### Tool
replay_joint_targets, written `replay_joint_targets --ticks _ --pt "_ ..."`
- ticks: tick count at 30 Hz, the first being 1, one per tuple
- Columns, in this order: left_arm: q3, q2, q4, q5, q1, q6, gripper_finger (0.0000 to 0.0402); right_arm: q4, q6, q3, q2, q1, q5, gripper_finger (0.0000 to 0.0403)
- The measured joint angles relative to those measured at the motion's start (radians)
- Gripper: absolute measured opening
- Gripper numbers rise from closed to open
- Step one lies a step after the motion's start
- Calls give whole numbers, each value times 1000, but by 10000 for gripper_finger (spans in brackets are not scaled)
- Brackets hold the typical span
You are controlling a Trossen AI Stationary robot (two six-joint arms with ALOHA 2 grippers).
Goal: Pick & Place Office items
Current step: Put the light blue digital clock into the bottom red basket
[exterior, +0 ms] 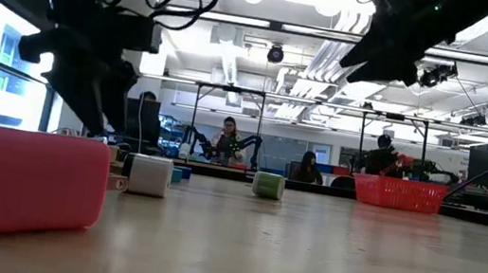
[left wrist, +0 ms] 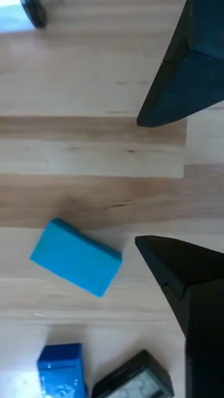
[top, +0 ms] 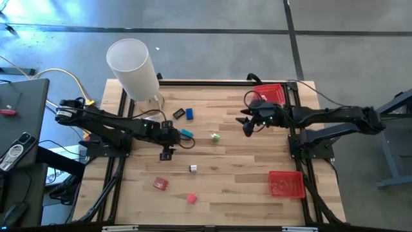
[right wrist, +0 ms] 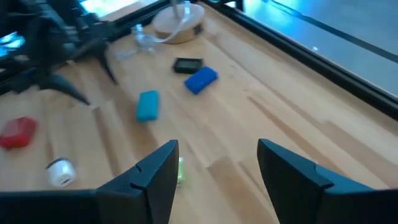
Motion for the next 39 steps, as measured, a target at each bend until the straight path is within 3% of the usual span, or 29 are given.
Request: replay_joint_targets --ticks 12,24,33,39 --pt "-128 0 144 -10 3 -41 291 61 -47 0 0 94 0 206" --pt "-246 -3 325 -45 5 -38 291 100 -54 0 0 118 -4 206" --pt "-342 -3 519 -29 81 -27 291 135 -55 0 50 117 -6 206" --pt "-358 -2 565 -29 135 37 291 187 -76 0 128 117 -29 206"
